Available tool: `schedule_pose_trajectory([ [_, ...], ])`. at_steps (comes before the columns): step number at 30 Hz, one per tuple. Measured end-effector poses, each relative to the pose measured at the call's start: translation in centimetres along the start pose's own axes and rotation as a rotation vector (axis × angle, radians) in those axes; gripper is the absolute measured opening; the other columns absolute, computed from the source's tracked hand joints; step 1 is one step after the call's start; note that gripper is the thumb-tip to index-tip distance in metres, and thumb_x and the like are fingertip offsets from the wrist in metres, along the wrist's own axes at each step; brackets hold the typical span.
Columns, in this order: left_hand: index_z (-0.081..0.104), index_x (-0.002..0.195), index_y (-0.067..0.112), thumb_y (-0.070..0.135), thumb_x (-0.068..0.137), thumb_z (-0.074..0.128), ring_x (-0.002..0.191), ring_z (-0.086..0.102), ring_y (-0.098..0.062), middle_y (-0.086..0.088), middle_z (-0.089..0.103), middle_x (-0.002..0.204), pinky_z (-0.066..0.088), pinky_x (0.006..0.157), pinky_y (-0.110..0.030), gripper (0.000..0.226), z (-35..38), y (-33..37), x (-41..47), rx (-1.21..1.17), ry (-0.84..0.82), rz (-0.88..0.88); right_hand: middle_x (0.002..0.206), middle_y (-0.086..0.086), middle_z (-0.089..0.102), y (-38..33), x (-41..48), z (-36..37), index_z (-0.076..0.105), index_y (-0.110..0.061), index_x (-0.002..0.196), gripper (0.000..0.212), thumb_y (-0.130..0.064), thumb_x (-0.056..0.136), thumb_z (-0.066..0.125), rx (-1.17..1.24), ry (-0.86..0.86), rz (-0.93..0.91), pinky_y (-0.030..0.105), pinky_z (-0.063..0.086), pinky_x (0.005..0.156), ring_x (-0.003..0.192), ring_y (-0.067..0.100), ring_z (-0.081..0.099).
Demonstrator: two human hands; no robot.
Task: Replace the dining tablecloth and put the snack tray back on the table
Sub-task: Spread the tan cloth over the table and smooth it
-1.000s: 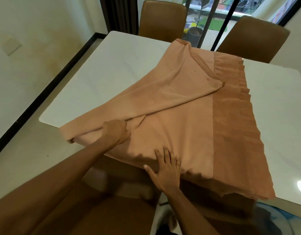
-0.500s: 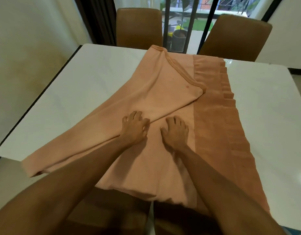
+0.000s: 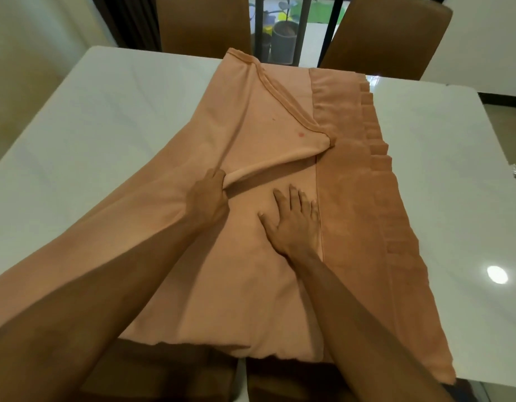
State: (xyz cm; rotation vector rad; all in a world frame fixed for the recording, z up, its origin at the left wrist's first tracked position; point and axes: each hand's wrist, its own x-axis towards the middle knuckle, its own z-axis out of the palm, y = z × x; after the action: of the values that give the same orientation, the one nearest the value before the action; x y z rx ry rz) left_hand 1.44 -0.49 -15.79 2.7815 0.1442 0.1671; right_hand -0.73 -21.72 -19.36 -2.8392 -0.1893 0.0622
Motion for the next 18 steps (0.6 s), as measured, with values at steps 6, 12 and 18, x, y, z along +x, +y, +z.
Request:
schedule_pose_trajectory([
  [6,0.059,0.108,0.014,0.025,0.102,0.041,0.088,0.062,-0.031,-0.009,0.066,0.101,0.049,0.074,-0.039,0.023,0.0,2.8,-7.1,-0.23,-0.078,-0.16,0.167,0.001,0.021,3.3,-8.2,-1.7,0.029,-0.037,0.155,0.071,-0.073,0.094,0.031,-0.036,-0.004,-0.028,0.05,0.014,0.123,0.151,0.026,0.019],
  [12,0.062,0.088,0.024,0.041,0.089,0.061,0.077,0.062,-0.022,0.003,0.067,0.082,0.049,0.067,-0.036,0.018,-1.3,4.3,-7.3,-0.411,-0.2,-0.221,0.15,0.001,0.043,3.9,-10.0,-2.6,0.046,-0.031,0.14,0.056,-0.064,0.095,0.042,-0.029,0.024,0.023,0.049,0.033,0.11,0.132,0.027,0.041],
  [18,0.056,0.117,0.021,0.056,0.087,0.057,0.087,0.064,-0.023,0.003,0.067,0.099,0.051,0.072,-0.035,0.046,-0.6,7.7,-2.0,-0.167,-0.201,0.017,0.127,0.006,0.057,0.8,-0.6,-2.9,0.056,-0.02,0.128,0.035,-0.037,0.097,0.049,0.093,0.123,0.072,0.047,0.041,0.098,0.116,0.03,0.051],
])
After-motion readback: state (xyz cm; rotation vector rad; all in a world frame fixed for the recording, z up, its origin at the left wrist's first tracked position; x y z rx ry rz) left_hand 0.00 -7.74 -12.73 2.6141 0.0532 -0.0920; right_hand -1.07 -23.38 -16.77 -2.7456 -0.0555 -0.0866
